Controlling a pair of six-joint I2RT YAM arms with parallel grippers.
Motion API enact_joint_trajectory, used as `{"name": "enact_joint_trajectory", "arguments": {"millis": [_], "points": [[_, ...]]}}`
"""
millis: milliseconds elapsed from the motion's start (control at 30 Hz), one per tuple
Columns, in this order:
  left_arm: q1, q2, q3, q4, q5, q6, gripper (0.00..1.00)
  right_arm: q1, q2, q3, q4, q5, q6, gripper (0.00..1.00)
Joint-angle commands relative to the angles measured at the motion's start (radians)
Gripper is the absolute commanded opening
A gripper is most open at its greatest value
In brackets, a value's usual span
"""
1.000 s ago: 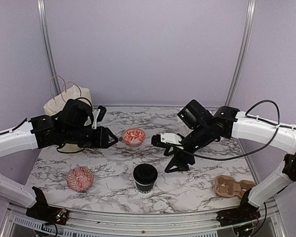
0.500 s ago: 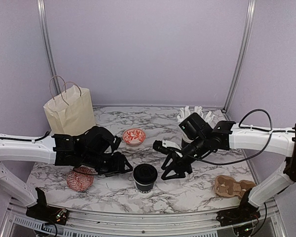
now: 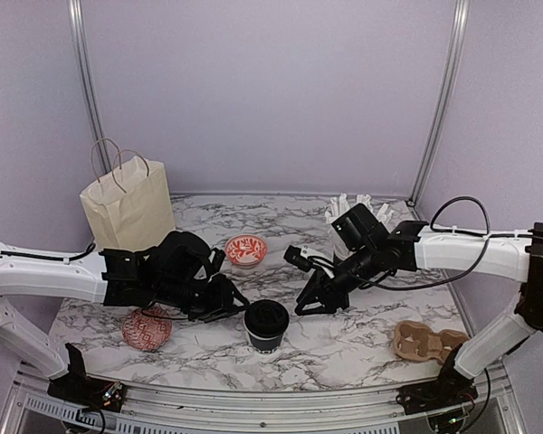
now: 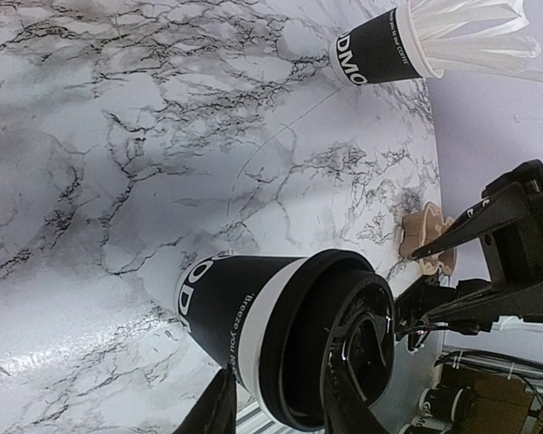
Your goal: Pack the takeout coffee
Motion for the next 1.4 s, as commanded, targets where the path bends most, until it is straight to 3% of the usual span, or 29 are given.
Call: {"name": "enact_joint_trajectory", "arguments": {"millis": [0,300,933,1100,1367], "points": [[-0.003,0.021,-0.005,0.037,0.028,-0.002,0.32,-0.042,0.026,0.001,0.043,-0.066,0.051,0.37],[-0.002,0.043,-0.016,0.036,0.056,0.0,0.3,-0.042,0.106,0.014,0.049,-0.211,0.07,0.42],[-0.002,0.086,-0.032,0.003,0.098,0.028,0.25,-0.045,0.207,0.05,0.043,-0.285,0.117,0.45],[-0.003,0.124,-0.046,-0.022,0.127,0.033,0.27,-0.045,0.265,0.07,0.035,-0.27,0.135,0.41],[-0.004,0.176,-0.077,-0.021,0.174,0.023,0.16,-0.044,0.333,0.083,0.027,-0.252,0.149,0.34]]}}
